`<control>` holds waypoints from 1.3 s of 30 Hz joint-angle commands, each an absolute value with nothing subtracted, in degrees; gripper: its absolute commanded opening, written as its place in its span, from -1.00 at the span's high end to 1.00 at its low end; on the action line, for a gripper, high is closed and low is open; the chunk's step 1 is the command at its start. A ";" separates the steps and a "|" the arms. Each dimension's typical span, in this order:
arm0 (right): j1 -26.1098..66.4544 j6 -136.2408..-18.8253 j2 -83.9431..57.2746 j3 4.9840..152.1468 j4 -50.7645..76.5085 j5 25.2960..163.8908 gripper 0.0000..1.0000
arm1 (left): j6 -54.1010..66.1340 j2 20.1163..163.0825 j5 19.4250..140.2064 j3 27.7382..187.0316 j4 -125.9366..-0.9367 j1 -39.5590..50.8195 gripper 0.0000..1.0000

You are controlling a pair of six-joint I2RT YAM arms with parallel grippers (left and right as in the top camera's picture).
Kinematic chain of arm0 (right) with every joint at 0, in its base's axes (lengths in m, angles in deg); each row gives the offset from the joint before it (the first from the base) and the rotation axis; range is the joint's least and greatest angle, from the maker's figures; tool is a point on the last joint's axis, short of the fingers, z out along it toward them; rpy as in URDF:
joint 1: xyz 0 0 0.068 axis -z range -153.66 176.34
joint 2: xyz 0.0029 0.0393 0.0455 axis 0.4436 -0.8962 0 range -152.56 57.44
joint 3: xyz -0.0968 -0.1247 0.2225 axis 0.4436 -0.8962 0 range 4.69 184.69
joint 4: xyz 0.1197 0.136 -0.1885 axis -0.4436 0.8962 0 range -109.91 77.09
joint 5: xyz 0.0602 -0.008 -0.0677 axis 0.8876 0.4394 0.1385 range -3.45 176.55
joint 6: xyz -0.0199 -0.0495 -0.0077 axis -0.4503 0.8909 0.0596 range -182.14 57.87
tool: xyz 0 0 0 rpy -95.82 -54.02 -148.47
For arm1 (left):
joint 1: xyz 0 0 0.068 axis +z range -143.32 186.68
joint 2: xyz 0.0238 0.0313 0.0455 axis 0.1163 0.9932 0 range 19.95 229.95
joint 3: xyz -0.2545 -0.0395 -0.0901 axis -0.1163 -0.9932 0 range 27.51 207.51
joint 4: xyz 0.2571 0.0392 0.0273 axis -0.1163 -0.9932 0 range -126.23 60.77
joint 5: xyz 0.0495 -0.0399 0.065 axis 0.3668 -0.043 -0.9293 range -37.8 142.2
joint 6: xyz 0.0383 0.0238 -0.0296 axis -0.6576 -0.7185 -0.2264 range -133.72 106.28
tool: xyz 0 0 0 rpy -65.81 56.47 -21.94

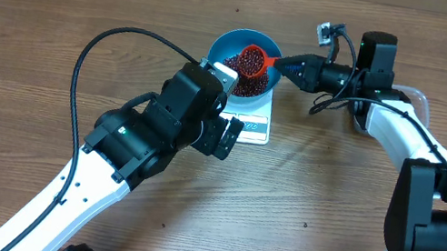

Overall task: Scoop item into bowl and weigh 150g on scale
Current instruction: 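Tilt the scoop with the right gripper to pour beans into the bowl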

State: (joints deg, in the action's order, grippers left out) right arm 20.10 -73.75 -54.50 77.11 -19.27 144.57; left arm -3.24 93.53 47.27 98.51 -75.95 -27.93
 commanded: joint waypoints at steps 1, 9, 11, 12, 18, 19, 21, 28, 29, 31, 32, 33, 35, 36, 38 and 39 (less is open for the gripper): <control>19.46 -62.65 -54.57 77.07 -19.84 142.49 0.93 | -3.44 93.84 47.75 98.60 -75.75 -27.84 -0.99; 19.16 -46.69 -54.57 77.07 -19.38 142.54 0.93 | -3.44 93.84 47.75 98.60 -75.73 -27.84 -0.99; 19.16 -42.58 -54.57 77.07 -19.40 142.56 0.93 | -3.44 93.84 47.75 98.60 -75.75 -27.84 -0.99; 19.16 -40.55 -54.57 77.07 -19.40 142.58 0.93 | -3.44 93.84 47.75 98.60 -75.75 -27.84 -0.99; 18.87 -28.73 -54.57 77.07 -18.98 143.15 0.93 | -3.44 93.84 47.75 98.60 -75.75 -27.84 -0.99; 18.87 -26.91 -54.57 77.07 -18.98 143.15 0.93 | -3.44 93.84 47.75 98.60 -75.75 -27.84 -0.99; 18.87 -23.87 -54.57 77.07 -19.01 143.13 0.93 | -3.44 93.84 47.75 98.60 -75.75 -27.84 -0.99; 18.87 -15.46 -54.57 77.07 -19.09 143.13 0.93 | -3.44 93.84 47.75 98.60 -75.73 -27.84 -0.99; 18.87 -14.19 -54.57 77.07 -19.05 143.13 0.93 | -3.44 93.84 47.73 98.60 -75.75 -27.84 -0.99; 18.87 -12.64 -54.57 77.07 -19.38 143.13 0.93 | -3.44 93.84 47.75 98.60 -75.75 -27.84 -0.99; 18.87 -12.01 -54.57 77.07 -19.57 143.13 0.93 | -3.44 93.84 47.75 98.60 -75.75 -27.84 -0.99; 18.87 -10.78 -54.57 77.07 -19.90 143.13 0.93 | -3.44 93.84 47.75 98.60 -75.75 -27.84 -1.00; 18.89 -8.31 -54.57 77.07 -19.97 143.04 0.92 | -3.44 93.84 47.75 98.60 -75.75 -27.84 -0.99; 18.89 -7.09 -54.57 77.07 -19.97 142.60 0.93 | -3.44 93.84 47.75 98.60 -75.75 -27.84 -0.99; 18.89 -5.89 -54.57 77.07 -20.41 139.54 0.93 | -3.44 93.84 47.75 98.60 -75.75 -27.84 -0.99; 18.89 -5.89 -54.57 77.07 -20.78 138.36 0.93 | -3.44 93.84 47.75 98.60 -75.75 -27.84 -0.99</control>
